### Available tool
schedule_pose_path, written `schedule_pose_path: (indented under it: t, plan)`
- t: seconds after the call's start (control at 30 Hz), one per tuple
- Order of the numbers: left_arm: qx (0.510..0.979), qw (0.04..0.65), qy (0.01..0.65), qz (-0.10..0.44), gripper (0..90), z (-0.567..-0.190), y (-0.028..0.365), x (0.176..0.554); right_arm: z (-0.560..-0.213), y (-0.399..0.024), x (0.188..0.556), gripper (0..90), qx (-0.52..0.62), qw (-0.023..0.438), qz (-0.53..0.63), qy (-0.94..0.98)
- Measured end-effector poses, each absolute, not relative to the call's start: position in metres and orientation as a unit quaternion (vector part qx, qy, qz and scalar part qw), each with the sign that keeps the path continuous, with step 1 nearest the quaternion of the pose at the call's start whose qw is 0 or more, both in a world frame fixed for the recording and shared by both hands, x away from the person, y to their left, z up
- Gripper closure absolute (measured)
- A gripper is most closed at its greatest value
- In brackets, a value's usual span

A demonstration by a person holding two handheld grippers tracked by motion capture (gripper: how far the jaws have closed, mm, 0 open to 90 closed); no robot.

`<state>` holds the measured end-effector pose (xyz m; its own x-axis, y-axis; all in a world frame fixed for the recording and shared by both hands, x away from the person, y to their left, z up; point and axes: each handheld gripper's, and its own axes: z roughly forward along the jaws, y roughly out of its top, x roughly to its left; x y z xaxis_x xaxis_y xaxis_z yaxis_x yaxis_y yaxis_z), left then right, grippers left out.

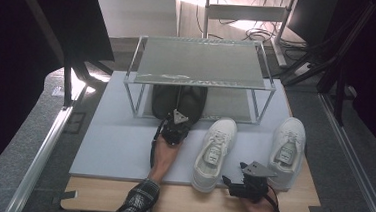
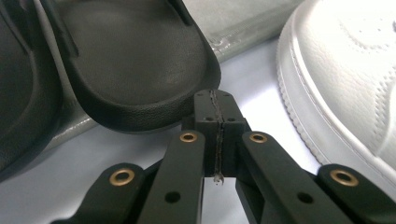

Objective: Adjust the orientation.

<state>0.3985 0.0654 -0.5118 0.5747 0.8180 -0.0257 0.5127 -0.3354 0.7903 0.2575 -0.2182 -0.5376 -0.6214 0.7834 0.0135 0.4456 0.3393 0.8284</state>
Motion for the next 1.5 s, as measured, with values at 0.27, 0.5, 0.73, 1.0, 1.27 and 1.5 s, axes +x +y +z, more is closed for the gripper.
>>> schedule_pose_path:
  t: [0.27, 0.5, 0.73, 1.0, 1.27, 1.5]
  plan:
    - [0.793, 0.391, 0.424, 0.195, 89.3, -0.513, 0.064, 0.409, -0.538, -0.218, 0.258, 17.0, 0.387, 0.197, 0.426, 0.794]
    - [0.79, 0.392, 0.432, 0.188, 89.3, -0.513, 0.062, 0.414, -0.538, -0.218, 0.258, 16.9, 0.387, 0.198, 0.425, 0.794]
    - [0.791, 0.403, 0.422, 0.182, 87.8, -0.509, 0.061, 0.408, -0.538, -0.218, 0.258, 16.9, 0.386, 0.198, 0.426, 0.794]
    - [0.791, 0.414, 0.413, 0.177, 73.5, -0.501, 0.067, 0.399, -0.538, -0.218, 0.257, 16.9, 0.386, 0.198, 0.425, 0.795]
    - [0.793, 0.416, 0.405, 0.184, 56.0, -0.492, 0.074, 0.386, -0.538, -0.218, 0.257, 16.9, 0.386, 0.198, 0.425, 0.795]
    - [0.8, 0.404, 0.396, 0.2, 38.3, -0.487, 0.078, 0.372, -0.538, -0.218, 0.257, 16.9, 0.386, 0.198, 0.424, 0.795]
